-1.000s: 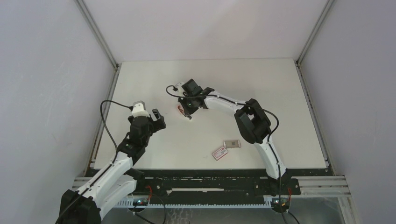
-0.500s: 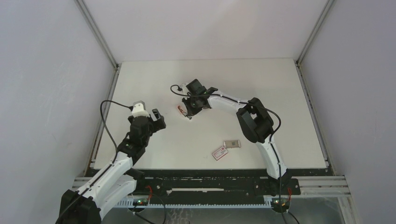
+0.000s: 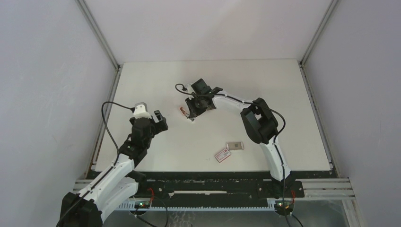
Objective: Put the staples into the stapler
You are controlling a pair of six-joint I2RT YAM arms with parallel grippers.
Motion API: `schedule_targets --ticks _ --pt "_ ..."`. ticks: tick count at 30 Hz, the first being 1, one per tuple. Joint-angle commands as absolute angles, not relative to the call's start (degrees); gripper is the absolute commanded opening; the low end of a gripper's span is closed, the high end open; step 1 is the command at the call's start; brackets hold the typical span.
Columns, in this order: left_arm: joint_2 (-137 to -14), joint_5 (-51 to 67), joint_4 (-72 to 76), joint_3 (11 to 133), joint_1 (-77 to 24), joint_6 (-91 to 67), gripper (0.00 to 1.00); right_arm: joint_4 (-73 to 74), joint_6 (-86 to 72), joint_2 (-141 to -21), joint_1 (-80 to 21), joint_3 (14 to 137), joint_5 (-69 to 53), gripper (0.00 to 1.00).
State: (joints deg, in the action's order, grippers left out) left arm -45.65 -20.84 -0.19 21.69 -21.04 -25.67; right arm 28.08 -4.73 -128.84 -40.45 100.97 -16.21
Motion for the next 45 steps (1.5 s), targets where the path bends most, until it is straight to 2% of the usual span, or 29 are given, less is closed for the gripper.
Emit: schedule_targets --ticks 1,26,39,45 --pt "-45.0 -20.9 1.7 22.2 -21.1 -24.5 0.94 27.5 -5.7 -125.0 -39.7 102.5 -18.4 0.25" --pt "-46.6 -17.6 3.4 22.2 -21.1 -23.8 0.94 27.8 -8.5 -130.3 -37.8 104.6 -26.6 0.24" --pt "-46.7 -17.9 3.3 22.2 -21.1 -23.9 0.94 28.3 -8.4 -132.0 -38.1 104.8 -24.5 0.24" --pt "-46.7 -18.1 3.2 22.2 -21.0 -23.9 0.94 27.6 -9.3 -131.9 -37.9 104.7 -24.9 0.16"
